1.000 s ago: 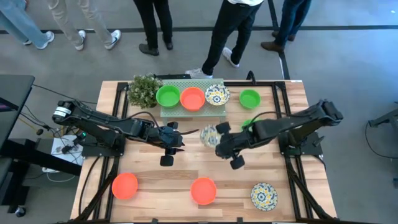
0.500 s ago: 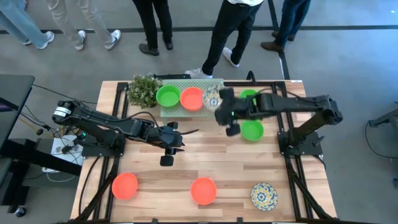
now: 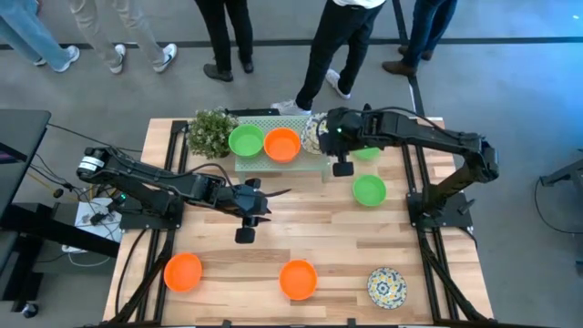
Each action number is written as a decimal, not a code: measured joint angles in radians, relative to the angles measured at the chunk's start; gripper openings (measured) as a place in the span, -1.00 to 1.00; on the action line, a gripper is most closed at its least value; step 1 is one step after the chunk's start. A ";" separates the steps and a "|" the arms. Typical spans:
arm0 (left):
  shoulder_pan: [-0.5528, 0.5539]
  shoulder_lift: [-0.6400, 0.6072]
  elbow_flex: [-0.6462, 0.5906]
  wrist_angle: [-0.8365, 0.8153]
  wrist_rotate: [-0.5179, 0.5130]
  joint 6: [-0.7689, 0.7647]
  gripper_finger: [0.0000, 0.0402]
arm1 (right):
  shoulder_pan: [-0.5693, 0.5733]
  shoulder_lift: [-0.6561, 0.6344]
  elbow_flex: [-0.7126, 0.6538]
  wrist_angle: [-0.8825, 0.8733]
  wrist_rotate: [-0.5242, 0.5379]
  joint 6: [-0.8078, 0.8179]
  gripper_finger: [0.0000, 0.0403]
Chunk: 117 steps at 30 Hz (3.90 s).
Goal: Pick & Place Mini bowls
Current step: Stack the yellow bowl on top of the yellow bowl on the shelf, then stack the green bowl on top of the green bowl on the shelf
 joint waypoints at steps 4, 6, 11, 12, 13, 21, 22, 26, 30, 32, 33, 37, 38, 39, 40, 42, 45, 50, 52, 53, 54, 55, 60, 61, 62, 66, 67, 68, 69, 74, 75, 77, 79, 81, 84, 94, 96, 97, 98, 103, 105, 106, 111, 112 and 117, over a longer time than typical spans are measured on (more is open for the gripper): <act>0.000 0.000 0.000 0.010 0.000 -0.067 -0.48 | -0.021 0.000 0.000 0.000 -0.027 0.001 -0.94; 0.000 0.000 0.000 0.010 0.000 -0.080 -0.48 | -0.023 0.000 0.000 -0.001 -0.037 0.000 -0.94; 0.000 0.000 0.000 0.012 0.000 -0.083 -0.48 | -0.027 0.001 -0.006 -0.001 -0.069 0.000 -0.96; 0.000 0.000 0.000 0.014 0.000 -0.083 -0.48 | -0.026 0.001 -0.006 0.000 -0.069 0.000 -0.96; 0.000 0.000 0.000 0.015 0.000 -0.083 -0.48 | -0.026 0.001 -0.006 0.000 -0.069 0.000 -0.97; 0.000 0.000 0.000 0.022 0.000 -0.083 -0.48 | -0.026 0.001 -0.007 -0.005 -0.080 0.000 -0.96; 0.000 0.000 0.000 0.023 0.000 -0.083 -0.48 | -0.026 0.001 -0.007 -0.006 -0.079 0.000 -0.97; 0.000 0.000 0.000 0.026 0.000 -0.083 -0.48 | -0.021 0.000 -0.020 0.025 -0.079 0.000 -0.97; 0.000 0.000 0.000 0.026 0.000 -0.083 -0.48 | -0.018 0.001 -0.051 0.040 -0.078 -0.008 -0.97; 0.000 0.000 0.000 0.026 0.000 -0.083 -0.48 | -0.018 0.001 -0.057 0.048 -0.076 -0.009 -0.97; 0.000 0.000 0.000 0.026 0.000 -0.083 -0.48 | -0.018 0.001 -0.060 0.048 -0.075 -0.011 -0.97; 0.000 0.000 0.000 0.027 0.000 -0.083 -0.48 | -0.020 0.001 -0.061 0.065 -0.075 -0.011 -0.97; 0.000 0.000 0.000 0.028 0.000 -0.083 -0.48 | -0.024 0.001 -0.061 0.065 -0.076 -0.011 -0.97; 0.000 0.000 0.000 0.029 0.000 -0.083 -0.48 | -0.028 0.001 -0.061 0.060 -0.076 -0.010 -0.97; 0.000 0.000 0.000 0.030 0.000 -0.083 -0.48 | -0.032 0.001 -0.063 0.059 -0.077 -0.010 -0.97; 0.000 0.000 0.000 0.030 0.000 -0.083 -0.48 | -0.034 0.000 -0.077 0.080 -0.077 -0.010 -0.97; 0.000 0.000 0.000 0.031 0.000 -0.082 -0.48 | -0.035 0.000 -0.094 0.083 -0.077 -0.002 -0.97; 0.000 0.000 0.000 0.034 0.000 -0.080 -0.48 | -0.033 0.000 -0.120 0.116 -0.081 -0.009 -0.97; 0.000 0.000 0.000 0.034 0.000 -0.080 -0.48 | -0.034 0.001 -0.120 0.126 -0.080 -0.010 -0.97; 0.000 0.000 0.000 0.034 0.000 -0.080 -0.48 | -0.036 0.001 -0.120 0.129 -0.080 -0.010 -0.97; 0.000 0.000 0.000 0.034 0.000 -0.080 -0.48 | -0.039 0.000 -0.120 0.129 -0.080 -0.011 -0.97; 0.000 0.000 0.000 0.034 0.000 -0.080 -0.48 | -0.041 0.000 -0.120 0.127 -0.080 -0.010 -0.97; 0.000 0.000 0.000 0.034 0.000 -0.080 -0.48 | -0.047 0.001 -0.120 0.127 -0.108 -0.009 -0.97; 0.000 -0.001 0.000 0.035 0.000 -0.080 -0.48 | -0.047 0.001 -0.120 0.127 -0.107 -0.009 -0.97; 0.000 0.000 0.000 0.036 0.000 -0.080 -0.48 | -0.047 0.001 -0.120 0.128 -0.108 -0.009 -0.97; 0.000 -0.001 0.000 0.040 0.000 -0.080 -0.48 | -0.047 0.001 -0.120 0.128 -0.107 -0.007 -0.97; 0.000 -0.001 0.000 0.040 0.000 -0.080 -0.48 | -0.047 0.001 -0.120 0.128 -0.107 -0.006 -0.97; 0.000 -0.001 0.000 0.041 0.000 -0.080 -0.48 | -0.047 0.001 -0.120 0.128 -0.107 -0.002 -0.97; 0.000 -0.001 0.000 0.041 0.000 -0.080 -0.48 | -0.047 0.001 -0.120 0.128 -0.107 -0.001 -0.97; 0.000 -0.001 0.000 0.046 0.000 -0.080 -0.48 | -0.046 0.010 -0.120 0.131 -0.107 -0.004 -0.97; 0.000 -0.001 0.000 0.048 0.000 -0.080 -0.48 | -0.047 0.014 -0.120 0.132 -0.107 -0.006 -0.97; 0.000 -0.001 0.000 0.048 0.000 -0.080 -0.48 | -0.052 0.022 -0.121 0.126 -0.107 -0.007 -0.97; 0.000 -0.001 0.000 0.049 0.000 -0.080 -0.48 | -0.053 0.043 -0.118 0.143 -0.106 -0.018 -0.97; 0.000 -0.001 0.000 0.049 0.000 -0.080 -0.48 | -0.053 0.056 -0.119 0.147 -0.092 -0.039 -0.97; 0.000 -0.001 0.000 0.049 0.000 -0.080 -0.48 | -0.052 0.062 -0.118 0.154 -0.098 -0.062 -0.97; 0.000 -0.001 0.000 0.049 0.000 -0.080 -0.48 | -0.059 0.063 -0.118 0.147 -0.100 -0.063 -0.81; 0.000 -0.001 0.000 0.049 0.000 -0.080 -0.48 | -0.060 0.063 -0.118 0.148 -0.099 -0.063 -0.74; 0.000 -0.001 0.000 0.049 0.000 -0.080 -0.48 | -0.060 0.063 -0.116 0.146 -0.096 -0.063 -0.71; 0.000 -0.001 0.000 0.049 0.000 -0.080 -0.48 | -0.060 0.064 -0.110 0.137 -0.094 -0.063 -0.69; 0.000 -0.001 0.000 0.049 0.000 -0.080 -0.48 | -0.059 0.065 -0.078 0.130 -0.092 -0.074 -0.60; 0.000 -0.001 0.000 0.049 0.000 -0.080 -0.48 | -0.058 0.065 -0.062 0.127 -0.092 -0.078 -0.57; 0.000 -0.001 0.000 0.049 0.000 -0.080 -0.48 | -0.058 0.065 -0.053 0.120 -0.092 -0.079 -0.55; 0.000 -0.001 0.000 0.049 0.000 -0.080 -0.48 | -0.058 0.065 -0.033 0.090 -0.095 -0.078 -0.47; 0.000 -0.001 0.000 0.049 0.000 -0.080 -0.48 | -0.058 0.065 -0.029 0.080 -0.097 -0.072 -0.45; 0.000 -0.001 0.000 0.049 0.000 -0.080 -0.48 | -0.049 0.065 -0.021 0.064 -0.096 -0.055 -0.35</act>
